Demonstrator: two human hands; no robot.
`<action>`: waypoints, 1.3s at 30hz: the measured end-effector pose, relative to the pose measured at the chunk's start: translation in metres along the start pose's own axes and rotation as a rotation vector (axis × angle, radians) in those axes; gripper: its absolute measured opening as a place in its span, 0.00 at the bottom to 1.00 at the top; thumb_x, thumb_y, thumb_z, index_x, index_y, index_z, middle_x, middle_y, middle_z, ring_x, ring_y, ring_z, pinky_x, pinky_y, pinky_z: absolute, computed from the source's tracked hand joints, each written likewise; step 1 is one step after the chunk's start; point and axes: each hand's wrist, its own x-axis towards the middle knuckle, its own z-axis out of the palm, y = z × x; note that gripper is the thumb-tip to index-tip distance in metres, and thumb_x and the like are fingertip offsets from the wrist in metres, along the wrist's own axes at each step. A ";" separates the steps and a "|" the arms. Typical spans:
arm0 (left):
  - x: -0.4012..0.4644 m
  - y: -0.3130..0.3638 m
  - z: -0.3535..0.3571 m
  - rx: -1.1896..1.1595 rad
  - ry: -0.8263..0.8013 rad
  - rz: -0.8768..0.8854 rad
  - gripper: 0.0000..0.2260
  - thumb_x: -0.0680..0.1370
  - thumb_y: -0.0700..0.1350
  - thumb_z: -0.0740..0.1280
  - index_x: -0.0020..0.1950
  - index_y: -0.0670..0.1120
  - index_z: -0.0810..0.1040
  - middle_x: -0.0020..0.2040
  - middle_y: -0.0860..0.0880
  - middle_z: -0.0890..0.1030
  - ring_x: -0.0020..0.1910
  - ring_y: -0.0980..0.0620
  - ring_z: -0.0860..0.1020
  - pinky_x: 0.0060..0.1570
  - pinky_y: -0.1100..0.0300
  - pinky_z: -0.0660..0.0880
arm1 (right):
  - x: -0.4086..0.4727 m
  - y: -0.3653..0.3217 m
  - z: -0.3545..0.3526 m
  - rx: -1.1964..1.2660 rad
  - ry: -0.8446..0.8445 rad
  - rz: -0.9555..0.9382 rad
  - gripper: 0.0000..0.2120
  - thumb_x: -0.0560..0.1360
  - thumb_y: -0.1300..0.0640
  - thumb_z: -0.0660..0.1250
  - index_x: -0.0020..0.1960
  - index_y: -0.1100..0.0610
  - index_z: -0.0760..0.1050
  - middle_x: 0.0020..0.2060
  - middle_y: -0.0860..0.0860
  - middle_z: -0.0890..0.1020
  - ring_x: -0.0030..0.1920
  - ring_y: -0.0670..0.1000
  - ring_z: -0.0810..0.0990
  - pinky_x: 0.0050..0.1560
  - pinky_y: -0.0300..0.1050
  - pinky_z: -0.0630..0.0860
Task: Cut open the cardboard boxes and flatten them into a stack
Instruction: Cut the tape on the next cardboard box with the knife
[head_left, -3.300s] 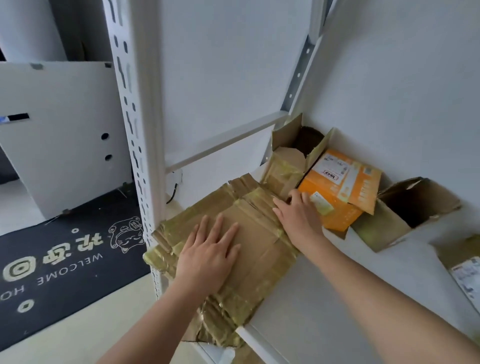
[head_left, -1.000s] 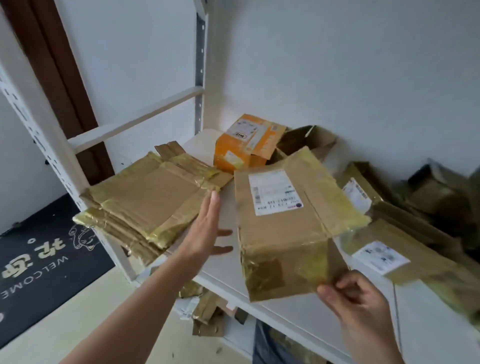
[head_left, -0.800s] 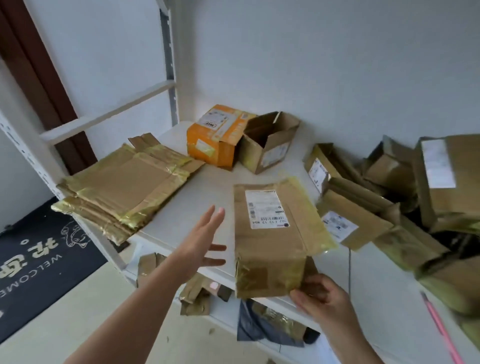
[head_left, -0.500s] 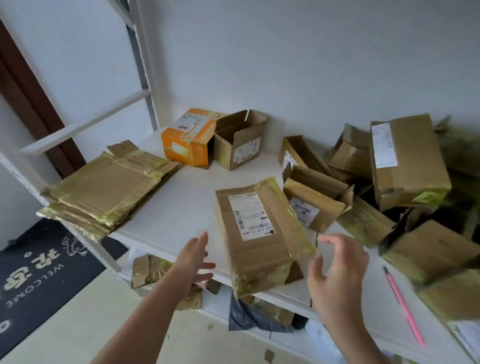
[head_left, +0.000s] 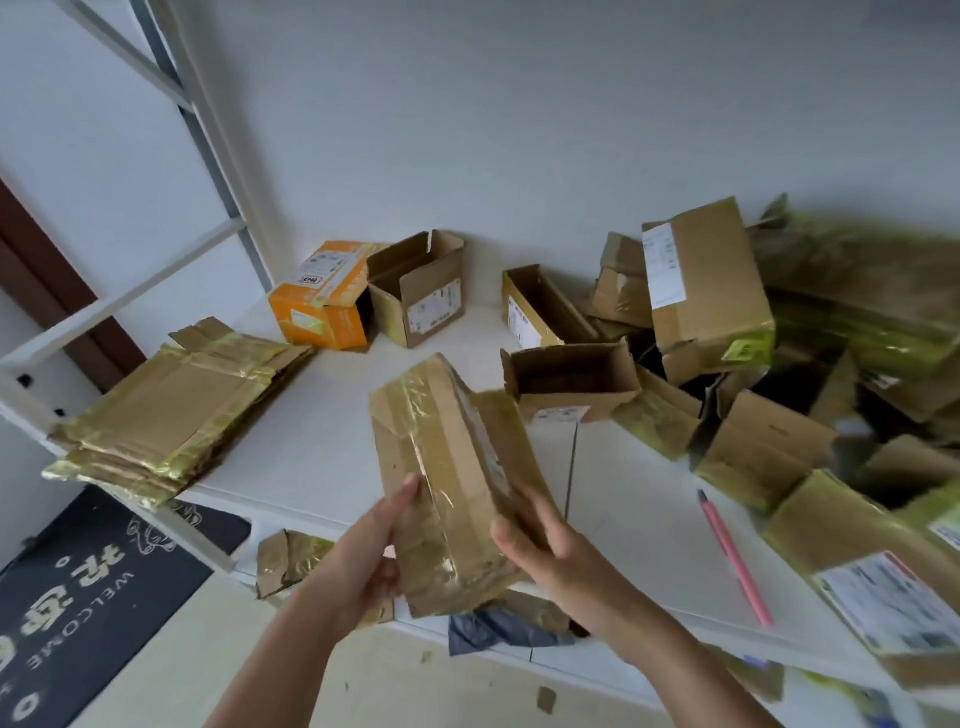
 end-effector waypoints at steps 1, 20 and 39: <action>-0.010 0.006 0.007 0.111 -0.002 0.037 0.24 0.72 0.66 0.67 0.59 0.50 0.80 0.48 0.46 0.86 0.41 0.42 0.81 0.45 0.50 0.76 | -0.007 0.001 -0.006 0.037 0.029 -0.008 0.42 0.65 0.22 0.63 0.74 0.33 0.56 0.65 0.32 0.72 0.62 0.33 0.73 0.64 0.36 0.71; -0.020 0.010 0.132 0.532 0.092 0.107 0.26 0.78 0.61 0.66 0.46 0.35 0.78 0.31 0.41 0.84 0.30 0.45 0.83 0.32 0.59 0.81 | -0.058 0.046 -0.072 0.093 0.509 0.069 0.16 0.80 0.41 0.61 0.46 0.50 0.80 0.42 0.54 0.83 0.46 0.55 0.83 0.51 0.60 0.80; 0.011 -0.006 0.130 0.421 0.268 0.029 0.24 0.79 0.54 0.67 0.68 0.43 0.64 0.56 0.43 0.76 0.44 0.41 0.83 0.28 0.57 0.80 | -0.034 0.111 -0.149 -0.858 0.716 0.227 0.15 0.82 0.60 0.58 0.66 0.50 0.72 0.48 0.50 0.81 0.43 0.46 0.78 0.36 0.34 0.70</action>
